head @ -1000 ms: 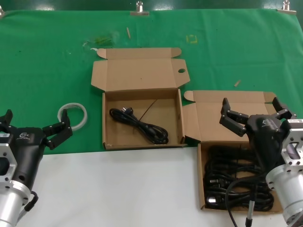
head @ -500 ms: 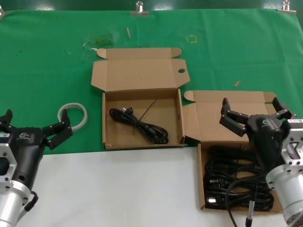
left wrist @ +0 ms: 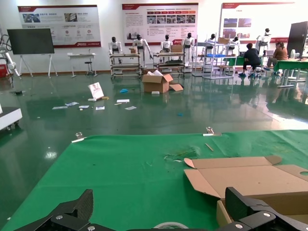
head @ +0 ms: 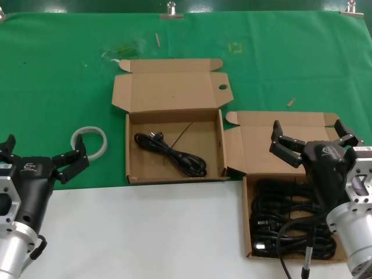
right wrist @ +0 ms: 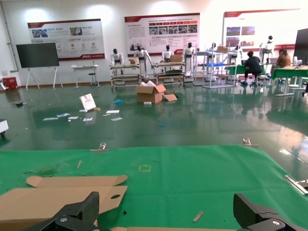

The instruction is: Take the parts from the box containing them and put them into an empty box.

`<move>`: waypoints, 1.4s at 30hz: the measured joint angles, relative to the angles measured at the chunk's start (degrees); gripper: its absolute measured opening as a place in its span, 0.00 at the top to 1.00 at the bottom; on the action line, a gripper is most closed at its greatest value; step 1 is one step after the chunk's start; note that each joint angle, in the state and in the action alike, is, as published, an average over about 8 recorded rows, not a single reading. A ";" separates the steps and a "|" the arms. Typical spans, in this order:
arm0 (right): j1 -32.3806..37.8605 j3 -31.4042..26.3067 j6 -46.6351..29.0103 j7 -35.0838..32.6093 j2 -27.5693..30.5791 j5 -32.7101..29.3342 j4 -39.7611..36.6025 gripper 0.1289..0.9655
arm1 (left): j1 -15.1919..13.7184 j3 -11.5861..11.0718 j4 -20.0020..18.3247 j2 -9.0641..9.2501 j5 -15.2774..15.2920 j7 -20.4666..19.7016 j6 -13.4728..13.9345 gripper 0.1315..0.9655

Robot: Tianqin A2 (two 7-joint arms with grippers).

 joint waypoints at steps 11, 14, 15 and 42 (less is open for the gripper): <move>0.00 0.00 0.00 0.00 0.00 0.00 0.00 0.00 | 0.00 0.00 0.00 0.00 0.00 0.00 0.00 0.00; 0.00 0.00 0.00 0.00 0.00 0.00 0.00 0.00 | 0.00 0.00 0.00 0.00 0.00 0.00 0.00 0.00; 0.00 0.00 0.00 0.00 0.00 0.00 0.00 0.00 | 0.00 0.00 0.00 0.00 0.00 0.00 0.00 0.00; 0.00 0.00 0.00 0.00 0.00 0.00 0.00 0.00 | 0.00 0.00 0.00 0.00 0.00 0.00 0.00 0.00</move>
